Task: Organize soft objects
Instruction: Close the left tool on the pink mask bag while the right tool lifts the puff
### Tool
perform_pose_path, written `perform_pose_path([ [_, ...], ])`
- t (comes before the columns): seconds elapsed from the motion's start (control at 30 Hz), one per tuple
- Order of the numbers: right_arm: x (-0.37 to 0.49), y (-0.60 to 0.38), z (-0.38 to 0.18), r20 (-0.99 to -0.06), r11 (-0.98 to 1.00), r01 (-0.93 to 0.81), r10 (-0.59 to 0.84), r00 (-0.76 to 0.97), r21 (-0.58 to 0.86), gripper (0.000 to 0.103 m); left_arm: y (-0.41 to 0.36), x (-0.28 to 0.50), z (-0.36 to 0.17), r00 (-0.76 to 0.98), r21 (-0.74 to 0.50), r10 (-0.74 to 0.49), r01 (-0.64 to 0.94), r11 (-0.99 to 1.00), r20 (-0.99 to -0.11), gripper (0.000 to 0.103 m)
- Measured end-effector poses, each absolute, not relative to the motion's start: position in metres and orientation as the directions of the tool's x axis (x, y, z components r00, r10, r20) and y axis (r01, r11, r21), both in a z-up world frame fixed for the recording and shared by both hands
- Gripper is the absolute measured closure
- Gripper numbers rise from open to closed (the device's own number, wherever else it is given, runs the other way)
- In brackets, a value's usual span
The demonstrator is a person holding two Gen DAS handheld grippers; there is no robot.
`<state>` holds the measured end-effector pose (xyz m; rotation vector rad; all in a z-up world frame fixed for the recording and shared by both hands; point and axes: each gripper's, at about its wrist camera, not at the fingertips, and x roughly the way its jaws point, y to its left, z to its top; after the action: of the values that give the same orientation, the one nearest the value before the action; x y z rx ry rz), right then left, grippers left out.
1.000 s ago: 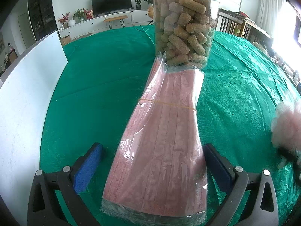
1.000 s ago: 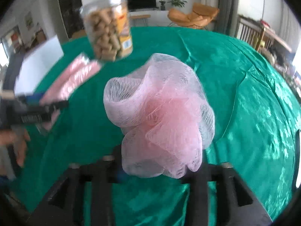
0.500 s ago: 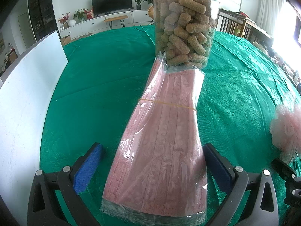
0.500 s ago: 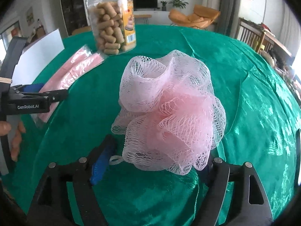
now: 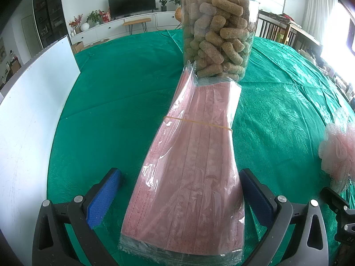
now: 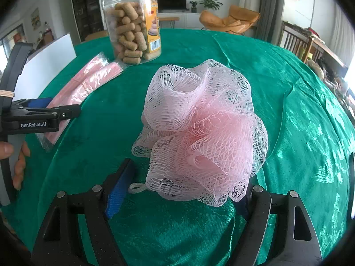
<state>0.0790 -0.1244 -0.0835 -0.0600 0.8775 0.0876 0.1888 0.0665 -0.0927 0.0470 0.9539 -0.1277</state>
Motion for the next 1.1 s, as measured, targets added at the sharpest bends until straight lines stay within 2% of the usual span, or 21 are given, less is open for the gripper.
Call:
perform_pose_path([
  [1.1,0.0786,-0.1268,-0.0825,-0.776,0.993,-0.120,0.078,0.626,0.004,0.021,0.0661,0.1898,-0.0921,0.562,-0.010,-0.084,0.133,0.991,-0.823,0.000],
])
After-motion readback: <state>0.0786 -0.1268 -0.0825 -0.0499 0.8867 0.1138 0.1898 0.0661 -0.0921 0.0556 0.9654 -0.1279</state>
